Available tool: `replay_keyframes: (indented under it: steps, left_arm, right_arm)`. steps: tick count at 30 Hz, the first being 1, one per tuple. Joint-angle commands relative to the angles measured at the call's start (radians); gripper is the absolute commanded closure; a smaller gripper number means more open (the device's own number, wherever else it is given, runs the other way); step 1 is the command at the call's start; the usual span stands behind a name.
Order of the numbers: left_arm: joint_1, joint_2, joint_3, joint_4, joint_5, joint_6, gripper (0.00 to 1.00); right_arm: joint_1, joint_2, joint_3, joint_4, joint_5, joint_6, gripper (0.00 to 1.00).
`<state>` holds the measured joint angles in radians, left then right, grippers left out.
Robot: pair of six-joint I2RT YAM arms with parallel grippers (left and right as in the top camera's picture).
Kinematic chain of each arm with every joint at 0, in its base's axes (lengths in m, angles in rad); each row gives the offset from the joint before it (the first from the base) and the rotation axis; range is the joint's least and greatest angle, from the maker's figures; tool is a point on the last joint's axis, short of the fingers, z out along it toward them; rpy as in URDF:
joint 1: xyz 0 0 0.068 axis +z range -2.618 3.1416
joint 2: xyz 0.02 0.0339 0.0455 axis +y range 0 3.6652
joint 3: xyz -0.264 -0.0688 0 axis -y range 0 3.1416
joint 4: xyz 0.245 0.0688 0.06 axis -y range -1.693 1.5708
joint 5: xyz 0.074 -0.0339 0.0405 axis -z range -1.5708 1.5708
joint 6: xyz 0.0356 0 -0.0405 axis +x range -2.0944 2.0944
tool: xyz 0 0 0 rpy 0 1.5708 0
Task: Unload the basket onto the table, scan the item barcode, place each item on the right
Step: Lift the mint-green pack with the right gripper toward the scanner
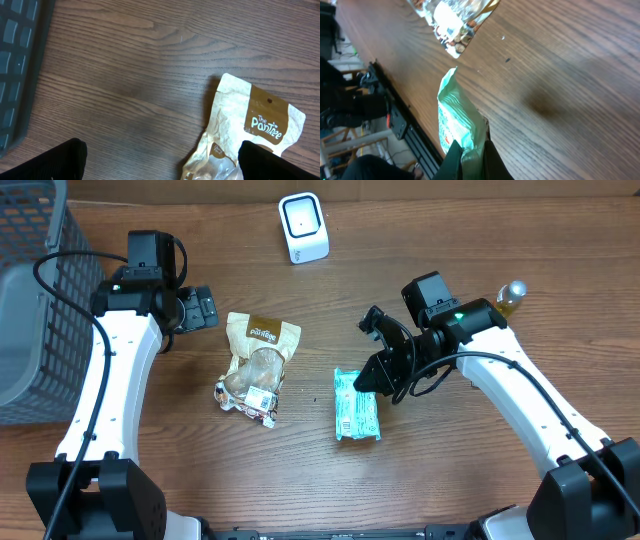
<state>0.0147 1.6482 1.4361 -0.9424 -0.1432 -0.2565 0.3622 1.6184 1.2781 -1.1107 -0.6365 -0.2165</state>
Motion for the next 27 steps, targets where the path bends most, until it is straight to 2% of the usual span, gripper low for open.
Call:
replay_keyframes:
  steps: [1, 10, 16, 23, 27]
  left_arm:
    - [-0.002, 0.011, -0.001, 0.004, -0.01, -0.013, 0.0]
    - [-0.002, 0.011, -0.001, 0.005, -0.01, -0.013, 0.0]
    - [-0.002, 0.011, -0.001, 0.004, -0.01, -0.013, 0.0]
    - [-0.002, 0.011, -0.001, 0.004, -0.01, -0.013, 0.0]
    - [-0.002, 0.011, -0.001, 0.004, -0.01, -0.013, 0.0]
  right_arm:
    - [-0.003, -0.027, 0.069, 0.002, 0.072, 0.116, 0.96]
    - [-0.003, -0.027, 0.492, -0.229, 0.208, 0.113, 0.96]
    - [-0.003, -0.027, 0.726, -0.285, 0.269, 0.104, 0.97]
    - [0.004, -0.027, 0.812, -0.229, 0.289, -0.019, 0.96]
    - [0.043, -0.016, 0.811, -0.156, 0.395, -0.101, 0.96]
